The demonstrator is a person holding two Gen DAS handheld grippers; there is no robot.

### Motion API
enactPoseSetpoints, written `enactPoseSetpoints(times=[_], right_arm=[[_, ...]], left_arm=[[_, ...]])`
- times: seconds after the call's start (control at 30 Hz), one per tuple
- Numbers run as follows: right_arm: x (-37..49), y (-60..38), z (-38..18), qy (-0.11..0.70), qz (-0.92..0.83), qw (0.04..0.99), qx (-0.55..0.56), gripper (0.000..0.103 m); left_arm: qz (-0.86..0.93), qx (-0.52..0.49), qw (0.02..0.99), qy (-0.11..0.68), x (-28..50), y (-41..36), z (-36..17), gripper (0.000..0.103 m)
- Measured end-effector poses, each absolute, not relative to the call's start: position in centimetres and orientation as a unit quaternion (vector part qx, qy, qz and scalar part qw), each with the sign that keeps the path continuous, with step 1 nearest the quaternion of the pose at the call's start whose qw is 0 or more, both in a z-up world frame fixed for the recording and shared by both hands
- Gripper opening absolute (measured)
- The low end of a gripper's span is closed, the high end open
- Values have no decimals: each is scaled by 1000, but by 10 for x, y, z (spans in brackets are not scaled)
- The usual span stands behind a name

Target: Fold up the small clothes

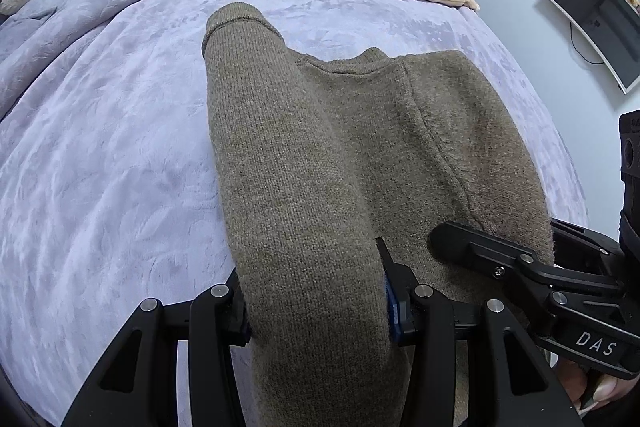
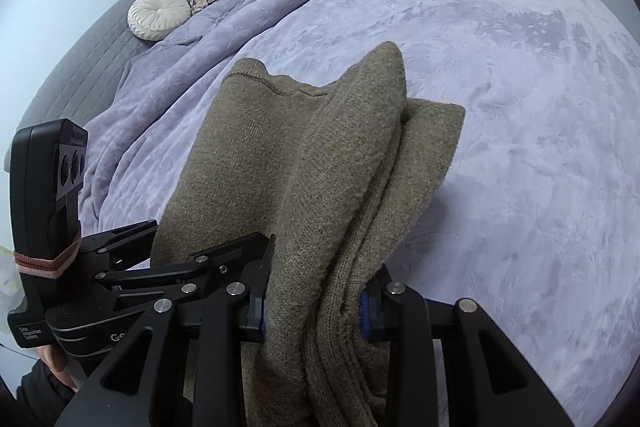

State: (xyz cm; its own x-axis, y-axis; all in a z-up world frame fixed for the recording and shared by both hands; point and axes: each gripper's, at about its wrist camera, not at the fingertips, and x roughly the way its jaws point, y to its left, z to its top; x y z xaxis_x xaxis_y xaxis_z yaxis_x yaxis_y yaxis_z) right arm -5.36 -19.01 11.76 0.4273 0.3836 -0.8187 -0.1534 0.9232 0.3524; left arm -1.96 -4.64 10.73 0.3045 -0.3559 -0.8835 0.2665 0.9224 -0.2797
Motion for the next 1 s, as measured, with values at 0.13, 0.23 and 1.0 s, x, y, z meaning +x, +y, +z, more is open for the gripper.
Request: enactPoseSetpoints(times=[0.13,0.23,1.0], right_arm=[[-62,-191,113,511,163,835,120,34],[-67,-192,109,512,164,834,124,34],[-81,-188,94,514,183,830,118,34]], left_arm=[[-193,-35,807,557,-28,-46,105,49],[-192,-34,807,557,-34,-46,103,49],[-192,-40,805,559,-60,-37,88,49]])
